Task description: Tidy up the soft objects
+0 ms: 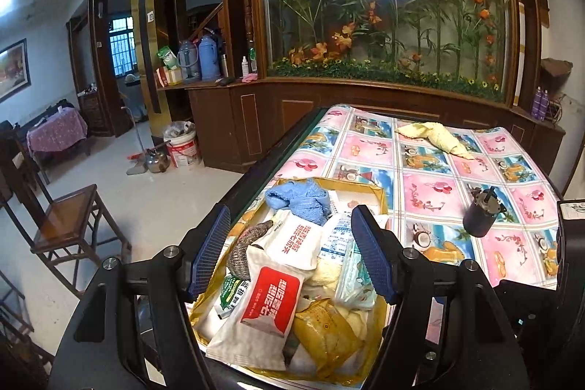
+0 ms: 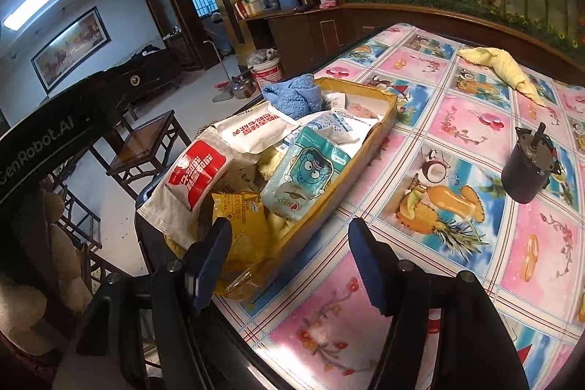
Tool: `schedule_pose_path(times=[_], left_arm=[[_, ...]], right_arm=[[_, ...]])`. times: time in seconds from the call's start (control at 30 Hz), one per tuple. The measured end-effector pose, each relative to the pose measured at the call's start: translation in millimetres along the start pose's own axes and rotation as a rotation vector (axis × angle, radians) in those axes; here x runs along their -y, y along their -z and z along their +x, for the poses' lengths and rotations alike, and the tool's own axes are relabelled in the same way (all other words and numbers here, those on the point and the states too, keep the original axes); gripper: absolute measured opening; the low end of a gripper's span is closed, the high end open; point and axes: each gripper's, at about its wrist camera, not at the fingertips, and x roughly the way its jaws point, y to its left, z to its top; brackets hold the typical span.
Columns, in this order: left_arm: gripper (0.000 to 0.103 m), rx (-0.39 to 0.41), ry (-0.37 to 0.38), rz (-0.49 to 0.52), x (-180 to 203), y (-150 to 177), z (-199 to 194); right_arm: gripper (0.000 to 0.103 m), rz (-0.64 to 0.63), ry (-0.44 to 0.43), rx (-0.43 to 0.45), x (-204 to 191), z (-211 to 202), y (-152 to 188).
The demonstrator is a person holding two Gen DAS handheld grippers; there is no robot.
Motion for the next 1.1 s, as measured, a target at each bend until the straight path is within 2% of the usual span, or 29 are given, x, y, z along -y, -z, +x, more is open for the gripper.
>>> schedule_pose_path(times=[0.2, 0.3, 0.33, 0.37, 0.4, 0.43, 0.47, 0.57, 0.63, 0.93, 1.1], left_arm=[[0.07, 0.018, -0.014, -0.011, 2.8, 2.2, -3.4], [0.07, 0.098, -0.089, -0.071, -1.4, 4.9, -20.4], [0.075, 0.138, -0.093, -0.096, -3.9, 6.9, -29.0], [0.083, 0.191, -0.066, -0.127, -7.3, 10.1, -39.1], [0.099, 0.236, -0.027, -0.15, -10.8, 13.2, -45.9], [0.103, 0.278, 0.019, -0.171, -13.4, 16.1, -51.0], [0.103, 0.284, 0.045, -0.179, -14.6, 16.5, -51.7], [0.103, 0.204, 0.001, -0.134, -7.5, 12.9, -39.2], [0.103, 0.188, -0.022, -0.116, -3.5, 13.7, -32.4], [0.103, 0.079, -0.032, -0.139, -1.4, 16.5, -9.9], [0.103, 0.049, -0.04, -0.124, 2.0, 21.5, -1.6]], right_arm=[[0.066, 0.013, 0.011, 0.002, 5.5, -1.6, 6.3], [0.066, 0.029, 0.007, 0.01, 9.8, -3.8, 9.7], [0.066, 0.037, 0.004, 0.014, 11.5, -5.0, 11.1], [0.066, 0.043, 0.002, 0.017, 12.8, -5.7, 12.3], [0.066, 0.049, -0.001, 0.019, 13.5, -6.5, 13.4], [0.066, 0.056, -0.005, 0.021, 14.5, -7.2, 14.7], [0.066, 0.059, -0.007, 0.022, 14.7, -7.5, 15.7], [0.066, 0.05, -0.003, 0.028, 11.6, -8.2, 18.4], [0.066, 0.039, 0.004, 0.034, 8.2, -8.2, 20.6], [0.066, -0.064, 0.061, 0.044, -15.0, -9.8, 28.1], [0.067, -0.088, 0.071, 0.03, -20.3, -5.1, 31.4]])
